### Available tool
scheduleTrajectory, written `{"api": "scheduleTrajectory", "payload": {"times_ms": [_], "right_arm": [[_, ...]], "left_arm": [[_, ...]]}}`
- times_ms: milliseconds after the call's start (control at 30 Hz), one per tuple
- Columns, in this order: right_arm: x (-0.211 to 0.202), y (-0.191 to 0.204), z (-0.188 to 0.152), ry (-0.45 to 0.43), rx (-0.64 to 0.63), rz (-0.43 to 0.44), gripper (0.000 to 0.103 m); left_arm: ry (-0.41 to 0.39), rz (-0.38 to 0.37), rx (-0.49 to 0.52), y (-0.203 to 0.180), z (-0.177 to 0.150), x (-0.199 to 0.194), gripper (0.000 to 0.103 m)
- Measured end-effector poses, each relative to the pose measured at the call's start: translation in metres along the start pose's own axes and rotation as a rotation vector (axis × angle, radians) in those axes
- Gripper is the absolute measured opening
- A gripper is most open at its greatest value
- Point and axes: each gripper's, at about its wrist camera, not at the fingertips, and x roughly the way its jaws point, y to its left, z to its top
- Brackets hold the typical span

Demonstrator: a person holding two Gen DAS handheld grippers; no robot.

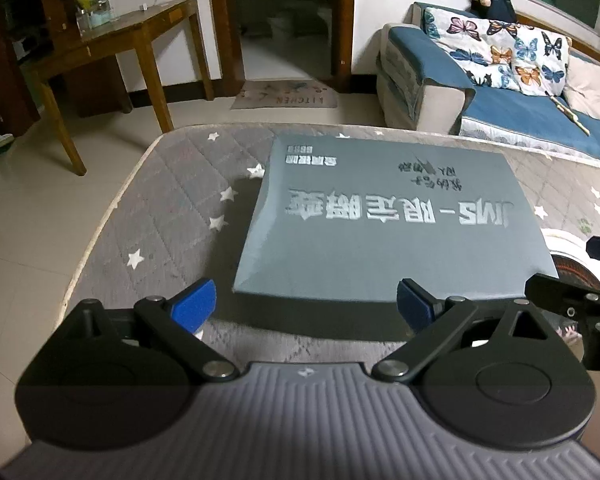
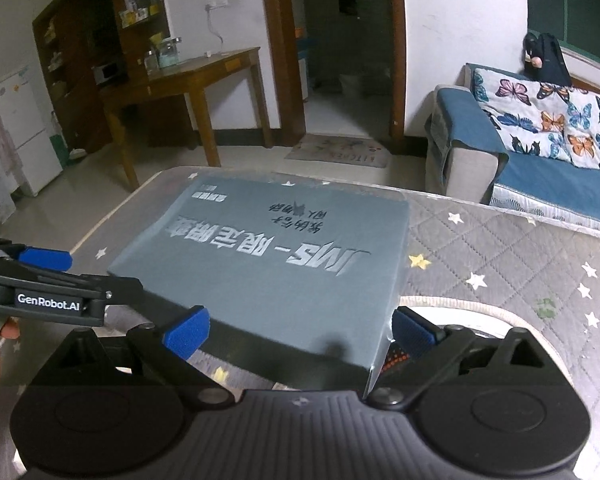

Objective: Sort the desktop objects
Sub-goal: 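Lower the grey lid onto the white box with both grippers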

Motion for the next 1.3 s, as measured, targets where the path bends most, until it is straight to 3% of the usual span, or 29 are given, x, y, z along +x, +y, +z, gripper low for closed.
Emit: {"api": "scheduleTrajectory", "payload": {"times_ms": [433, 1300], "right_arm": [[0.028, -0.027, 0.011, 0.003, 0.094, 0.014, 0.103], [0.072, -0.057, 0.004, 0.043, 0.207, 0.049, 0.103]], "left_arm": [[0.002, 0.002, -0.052, 0.016, 0.025, 0.026, 0.096], [0.022, -0.058, -0.119, 0.039, 0.03, 0.071, 0.096]]}}
